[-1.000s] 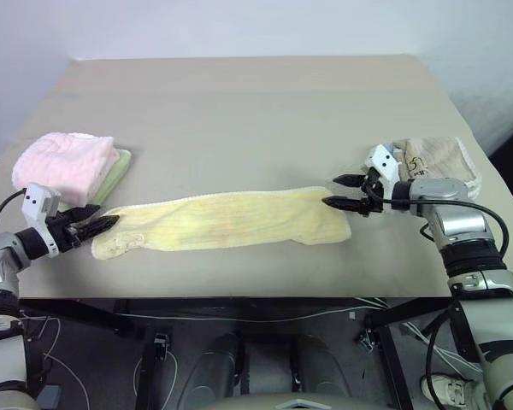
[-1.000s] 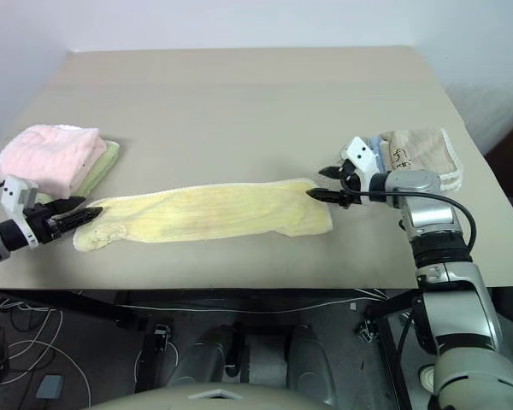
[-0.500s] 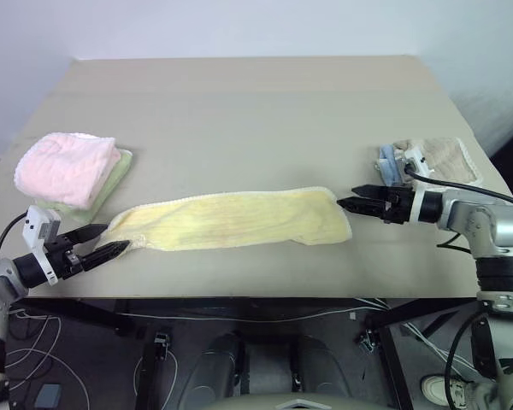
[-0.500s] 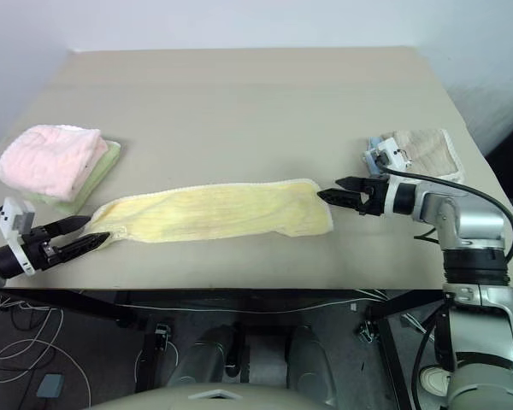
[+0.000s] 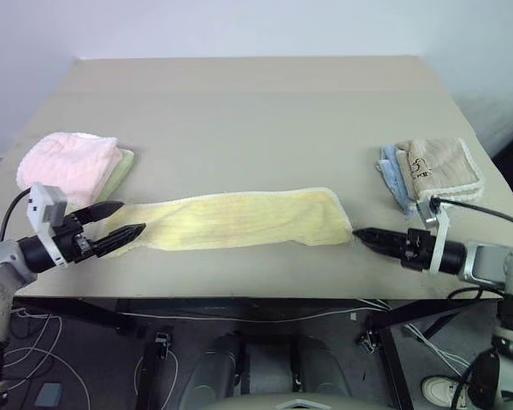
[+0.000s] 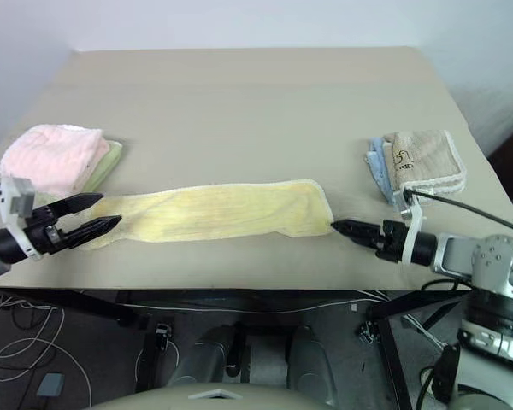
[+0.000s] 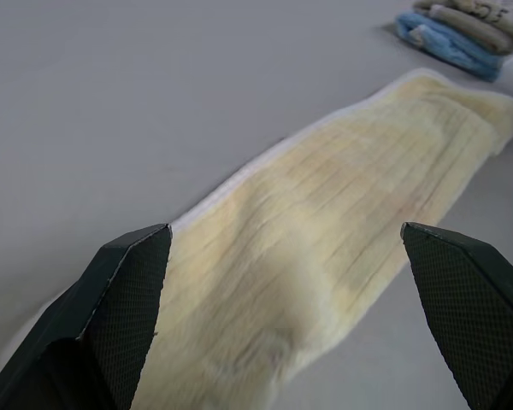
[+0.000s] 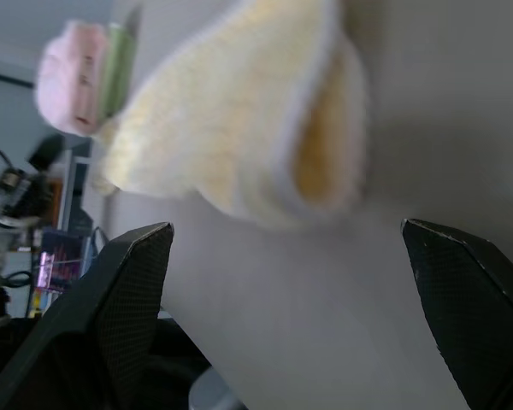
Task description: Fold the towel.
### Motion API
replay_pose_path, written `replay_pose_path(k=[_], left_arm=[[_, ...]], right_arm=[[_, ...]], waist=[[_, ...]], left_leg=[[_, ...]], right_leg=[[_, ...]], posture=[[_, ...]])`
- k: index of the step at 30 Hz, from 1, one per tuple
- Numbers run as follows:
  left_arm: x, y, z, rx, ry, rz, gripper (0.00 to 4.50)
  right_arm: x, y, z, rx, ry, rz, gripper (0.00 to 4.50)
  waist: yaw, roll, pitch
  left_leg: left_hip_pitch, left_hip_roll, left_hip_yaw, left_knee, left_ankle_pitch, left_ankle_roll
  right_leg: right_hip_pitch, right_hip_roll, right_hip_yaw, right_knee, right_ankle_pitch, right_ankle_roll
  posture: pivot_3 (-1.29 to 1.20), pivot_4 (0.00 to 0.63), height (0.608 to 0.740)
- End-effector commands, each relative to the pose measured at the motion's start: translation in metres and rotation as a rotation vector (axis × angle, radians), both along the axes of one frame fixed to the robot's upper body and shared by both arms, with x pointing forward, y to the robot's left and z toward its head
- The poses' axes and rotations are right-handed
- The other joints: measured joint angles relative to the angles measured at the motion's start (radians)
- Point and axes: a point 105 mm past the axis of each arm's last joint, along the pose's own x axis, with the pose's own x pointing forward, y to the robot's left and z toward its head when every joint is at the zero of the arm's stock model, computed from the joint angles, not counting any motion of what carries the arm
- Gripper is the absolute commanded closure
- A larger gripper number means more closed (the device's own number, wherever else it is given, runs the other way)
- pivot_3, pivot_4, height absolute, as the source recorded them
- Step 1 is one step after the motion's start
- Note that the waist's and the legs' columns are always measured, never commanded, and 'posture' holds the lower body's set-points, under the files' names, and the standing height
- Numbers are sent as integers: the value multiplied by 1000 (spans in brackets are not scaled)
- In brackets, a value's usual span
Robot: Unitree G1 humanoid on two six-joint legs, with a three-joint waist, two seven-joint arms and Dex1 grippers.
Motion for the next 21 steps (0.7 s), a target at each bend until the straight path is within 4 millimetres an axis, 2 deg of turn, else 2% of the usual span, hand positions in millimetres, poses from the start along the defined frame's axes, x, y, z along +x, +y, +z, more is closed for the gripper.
replay_pose_path(k=[1, 4, 10, 20, 21], left_arm=[[4, -17, 8, -12, -37, -54, 4], [7, -32, 5, -28, -31, -101, 4], [10, -49, -2, -31, -18, -151, 4], [13, -52, -13, -15, -12, -153, 4], [13, -53, -14, -14, -12, -153, 0]], right_arm=[[-8, 2, -3, 24, 14, -5, 12], [-5, 12, -5, 59, 0, -8, 12], [7, 26, 3, 113, -40, -23, 12], [15, 37, 2, 142, -22, -42, 12], [17, 36, 2, 128, -22, -55, 186]], waist=[[1, 0, 0], [0, -1, -1], [-9, -2, -1], [-1, -2, -1], [-1, -2, -1]], left_leg=[[0, 0, 0, 0, 0, 0], [0, 0, 0, 0, 0, 0], [2, 2, 0, 0, 0, 0], [3, 3, 0, -2, 0, 0], [3, 3, 0, -2, 0, 0]], right_leg=[[0, 0, 0, 0, 0, 0], [0, 0, 0, 0, 0, 0], [1, 2, 0, 0, 1, -1], [3, 2, 0, -6, 1, -2], [3, 2, 0, -6, 1, -2]], posture=[[0, 150, 740], [0, 150, 740], [0, 150, 740], [0, 150, 740], [0, 150, 740]])
